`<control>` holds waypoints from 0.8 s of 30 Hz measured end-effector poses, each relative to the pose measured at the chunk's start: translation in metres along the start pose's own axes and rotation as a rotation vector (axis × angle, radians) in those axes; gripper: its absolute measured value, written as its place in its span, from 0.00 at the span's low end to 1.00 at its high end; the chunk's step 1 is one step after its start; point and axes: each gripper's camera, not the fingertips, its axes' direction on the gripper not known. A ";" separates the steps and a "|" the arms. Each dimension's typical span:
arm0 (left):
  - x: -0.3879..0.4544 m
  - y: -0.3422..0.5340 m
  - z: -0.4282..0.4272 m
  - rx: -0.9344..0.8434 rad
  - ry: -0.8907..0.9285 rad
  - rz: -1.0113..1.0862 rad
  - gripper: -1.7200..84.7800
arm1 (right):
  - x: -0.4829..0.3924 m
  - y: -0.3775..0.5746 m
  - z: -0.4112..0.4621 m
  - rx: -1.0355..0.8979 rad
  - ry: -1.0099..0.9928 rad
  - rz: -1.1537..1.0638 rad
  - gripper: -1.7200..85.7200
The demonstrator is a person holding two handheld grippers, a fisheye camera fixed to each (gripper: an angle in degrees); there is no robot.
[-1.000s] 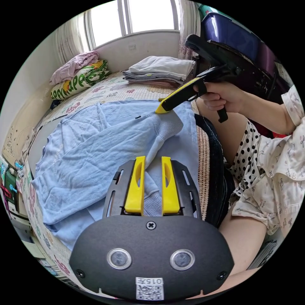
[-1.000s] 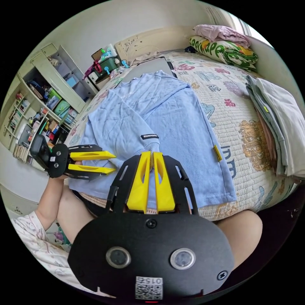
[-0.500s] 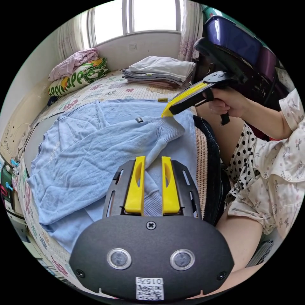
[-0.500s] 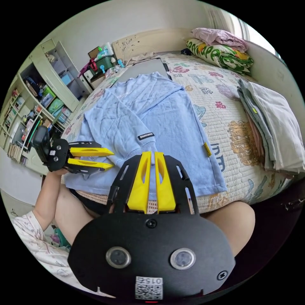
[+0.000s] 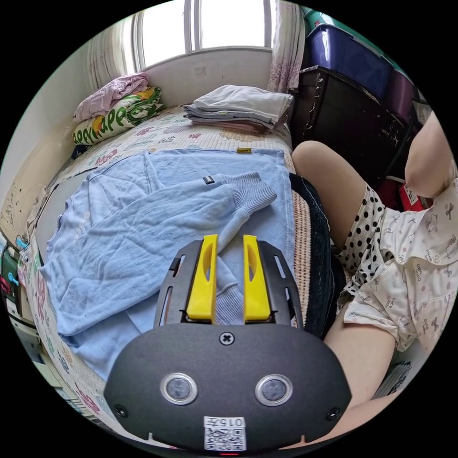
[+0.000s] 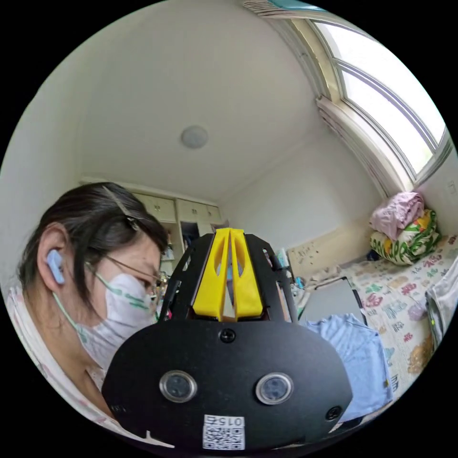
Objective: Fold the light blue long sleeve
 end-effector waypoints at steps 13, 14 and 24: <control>0.046 0.021 0.065 0.004 -0.011 -0.001 0.12 | -0.063 0.013 -0.153 0.148 -0.121 0.020 0.01; 0.047 0.022 0.069 0.005 -0.008 -0.002 0.12 | -0.061 0.010 -0.155 0.148 -0.138 0.031 0.01; 0.058 0.107 0.013 0.388 -0.106 -0.111 0.12 | 0.034 -0.045 -0.108 0.141 -0.163 -0.143 0.02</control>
